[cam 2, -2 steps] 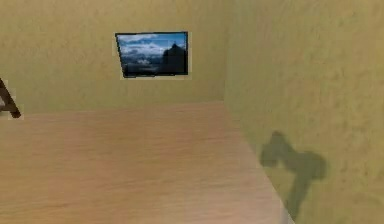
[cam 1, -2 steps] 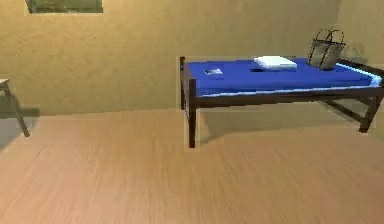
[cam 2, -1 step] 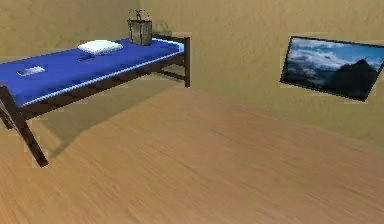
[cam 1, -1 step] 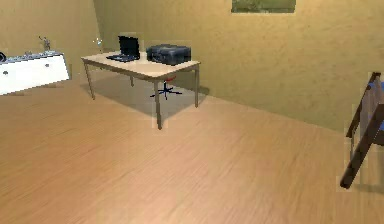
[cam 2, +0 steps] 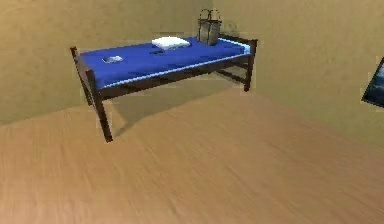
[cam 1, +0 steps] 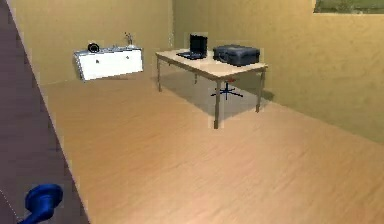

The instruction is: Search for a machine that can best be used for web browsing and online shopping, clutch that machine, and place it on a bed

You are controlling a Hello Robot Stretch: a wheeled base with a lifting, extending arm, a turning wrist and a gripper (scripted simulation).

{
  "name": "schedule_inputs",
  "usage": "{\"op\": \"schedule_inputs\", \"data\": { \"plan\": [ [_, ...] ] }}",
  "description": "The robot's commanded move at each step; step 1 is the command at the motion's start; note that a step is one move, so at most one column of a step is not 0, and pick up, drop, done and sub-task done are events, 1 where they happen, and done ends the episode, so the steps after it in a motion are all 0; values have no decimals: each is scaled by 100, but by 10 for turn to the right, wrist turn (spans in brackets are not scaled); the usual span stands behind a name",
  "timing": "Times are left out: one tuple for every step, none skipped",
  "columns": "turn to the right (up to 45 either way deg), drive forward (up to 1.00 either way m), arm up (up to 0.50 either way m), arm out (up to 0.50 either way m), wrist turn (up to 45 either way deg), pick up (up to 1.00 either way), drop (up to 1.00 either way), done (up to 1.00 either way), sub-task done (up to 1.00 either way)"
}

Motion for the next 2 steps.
{"op": "schedule_inputs", "data": {
  "plan": [
    [0,55,0,0,0,0,0,0,0],
    [-30,0,0,0,0,0,0,0,0]
  ]
}}
